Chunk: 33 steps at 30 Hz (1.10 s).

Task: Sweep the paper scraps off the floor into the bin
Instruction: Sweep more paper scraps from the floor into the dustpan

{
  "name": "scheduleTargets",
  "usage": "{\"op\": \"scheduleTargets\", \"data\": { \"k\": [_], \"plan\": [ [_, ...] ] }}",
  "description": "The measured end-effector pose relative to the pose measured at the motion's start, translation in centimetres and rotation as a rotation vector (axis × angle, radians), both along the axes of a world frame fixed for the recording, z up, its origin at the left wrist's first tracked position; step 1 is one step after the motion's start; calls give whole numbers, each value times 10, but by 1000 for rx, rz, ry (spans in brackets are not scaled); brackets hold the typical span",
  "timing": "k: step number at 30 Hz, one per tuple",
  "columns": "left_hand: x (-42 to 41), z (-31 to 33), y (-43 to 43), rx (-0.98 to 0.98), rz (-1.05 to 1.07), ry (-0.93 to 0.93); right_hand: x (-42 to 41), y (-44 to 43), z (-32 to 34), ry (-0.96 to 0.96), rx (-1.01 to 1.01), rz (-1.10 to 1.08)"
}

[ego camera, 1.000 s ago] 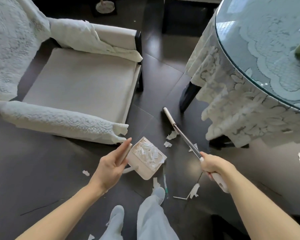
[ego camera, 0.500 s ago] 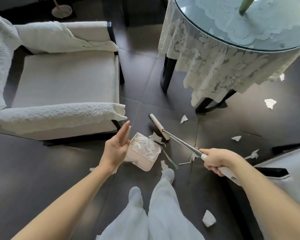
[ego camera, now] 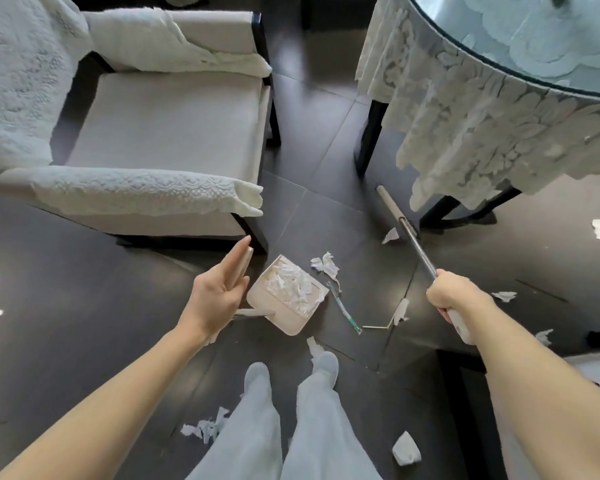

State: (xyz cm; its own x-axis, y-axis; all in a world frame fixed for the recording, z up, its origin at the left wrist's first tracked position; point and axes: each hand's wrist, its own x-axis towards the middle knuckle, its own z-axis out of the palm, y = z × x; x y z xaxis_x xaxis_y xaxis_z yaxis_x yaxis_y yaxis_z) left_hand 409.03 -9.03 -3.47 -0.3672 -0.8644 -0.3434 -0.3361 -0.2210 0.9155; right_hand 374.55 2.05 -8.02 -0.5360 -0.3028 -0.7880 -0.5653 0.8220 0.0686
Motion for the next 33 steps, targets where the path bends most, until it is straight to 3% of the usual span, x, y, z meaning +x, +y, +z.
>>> {"op": "scheduleTargets", "data": {
  "k": [7,18,22,26,33],
  "plan": [
    [31,0,12,-59,-75,-38,34,27,-7,-138,146,99],
    [152,-8,54,-57,-100,-1,191,84,10,-238,86,71],
    [199,-12,71,-13,-123,12,258,118,25,-330,53,-62],
    [222,-10,85,10,-171,21,272,152,48,-402,6,-336],
    [243,-13,86,-40,-294,-30,282,187,54,-302,-152,-478]
  ]
}}
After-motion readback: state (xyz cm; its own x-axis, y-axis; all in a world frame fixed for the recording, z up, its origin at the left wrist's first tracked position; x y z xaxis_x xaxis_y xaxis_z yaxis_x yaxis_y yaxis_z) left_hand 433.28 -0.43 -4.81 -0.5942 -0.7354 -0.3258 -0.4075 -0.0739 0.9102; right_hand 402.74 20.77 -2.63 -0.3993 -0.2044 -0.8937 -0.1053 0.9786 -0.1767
